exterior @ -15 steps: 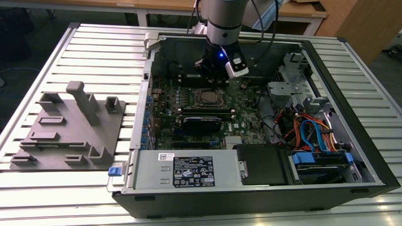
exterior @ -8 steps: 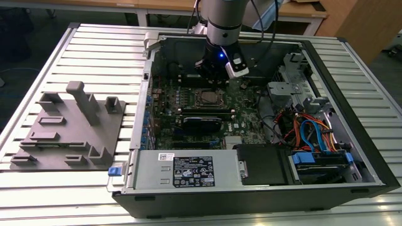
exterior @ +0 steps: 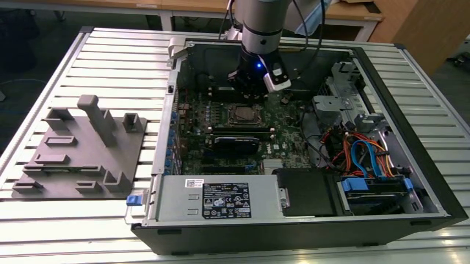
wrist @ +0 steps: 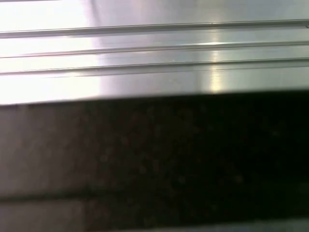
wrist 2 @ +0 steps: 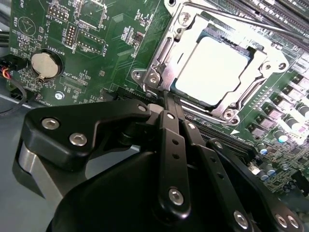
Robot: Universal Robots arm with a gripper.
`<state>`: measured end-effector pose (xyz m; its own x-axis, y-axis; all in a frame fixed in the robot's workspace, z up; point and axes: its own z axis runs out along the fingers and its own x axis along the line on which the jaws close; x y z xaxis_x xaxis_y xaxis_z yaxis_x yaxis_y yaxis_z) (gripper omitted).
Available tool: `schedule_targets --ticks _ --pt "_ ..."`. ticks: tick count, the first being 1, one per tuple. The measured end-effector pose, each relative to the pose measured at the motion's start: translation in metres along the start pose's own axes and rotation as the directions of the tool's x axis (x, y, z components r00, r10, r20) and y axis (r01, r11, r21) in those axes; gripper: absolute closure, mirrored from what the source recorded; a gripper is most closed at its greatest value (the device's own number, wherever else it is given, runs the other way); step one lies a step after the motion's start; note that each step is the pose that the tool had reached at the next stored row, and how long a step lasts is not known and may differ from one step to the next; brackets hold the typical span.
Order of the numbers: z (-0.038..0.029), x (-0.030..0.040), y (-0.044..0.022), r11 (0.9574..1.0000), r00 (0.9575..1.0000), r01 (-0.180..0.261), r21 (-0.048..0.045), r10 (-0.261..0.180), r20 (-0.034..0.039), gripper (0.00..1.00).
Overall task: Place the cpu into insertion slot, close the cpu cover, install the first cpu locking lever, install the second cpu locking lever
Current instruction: 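Install the first cpu locking lever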
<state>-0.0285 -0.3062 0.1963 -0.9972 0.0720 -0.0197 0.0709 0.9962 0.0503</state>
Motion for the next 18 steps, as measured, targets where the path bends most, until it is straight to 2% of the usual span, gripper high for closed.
schedule_targets --ticks 3,6,8,14,18 --pt "0.0010 -0.0002 -0.0001 1.0000 1.0000 0.000 -0.0075 0.000 -0.0011 0.90" --pt "0.0015 -0.0003 -0.0002 0.9997 1.0000 -0.001 -0.0251 0.000 -0.0026 0.90" --pt "0.0013 -0.0004 0.0001 0.9994 1.0000 -0.001 -0.0336 0.001 -0.0031 0.90" --pt "-0.0071 -0.0006 0.0004 0.9995 1.0000 -0.001 -0.0330 0.001 -0.0034 0.90" --pt "-0.0078 -0.0007 0.0001 0.9995 1.0000 -0.001 -0.0322 0.000 -0.0032 0.90"
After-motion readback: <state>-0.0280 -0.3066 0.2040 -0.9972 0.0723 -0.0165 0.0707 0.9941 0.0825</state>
